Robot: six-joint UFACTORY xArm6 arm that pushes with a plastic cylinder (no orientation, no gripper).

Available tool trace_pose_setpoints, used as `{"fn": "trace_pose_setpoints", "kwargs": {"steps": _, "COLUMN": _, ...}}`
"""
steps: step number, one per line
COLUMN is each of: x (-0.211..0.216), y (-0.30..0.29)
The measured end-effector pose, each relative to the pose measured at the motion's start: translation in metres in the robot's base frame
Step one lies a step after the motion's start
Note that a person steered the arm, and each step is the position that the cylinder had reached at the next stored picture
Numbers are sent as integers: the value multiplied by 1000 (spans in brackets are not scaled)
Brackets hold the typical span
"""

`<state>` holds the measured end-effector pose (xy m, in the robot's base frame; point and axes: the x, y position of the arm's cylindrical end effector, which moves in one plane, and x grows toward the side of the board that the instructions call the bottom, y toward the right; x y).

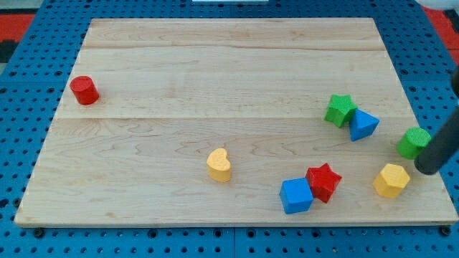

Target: Slide the yellow hexagon above the red circle

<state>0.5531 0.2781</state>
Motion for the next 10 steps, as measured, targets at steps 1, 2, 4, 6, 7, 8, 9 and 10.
{"fn": "trace_pose_setpoints", "kwargs": {"steps": 1, "x": 29, "y": -1}}
{"fn": "trace_pose_setpoints", "kwargs": {"steps": 2, "x": 31, "y": -61}}
{"fn": "trace_pose_setpoints", "kwargs": {"steps": 4, "x": -15, "y": -164}}
{"fn": "trace_pose_setpoints", "kwargs": {"steps": 6, "x": 5, "y": -90}}
{"fn": "trace_pose_setpoints", "kwargs": {"steps": 7, "x": 15, "y": -70}}
{"fn": "trace_pose_setpoints", "kwargs": {"steps": 8, "x": -8, "y": -59}}
{"fn": "trace_pose_setpoints", "kwargs": {"steps": 9, "x": -26, "y": -120}}
{"fn": "trace_pose_setpoints", "kwargs": {"steps": 10, "x": -37, "y": -166}}
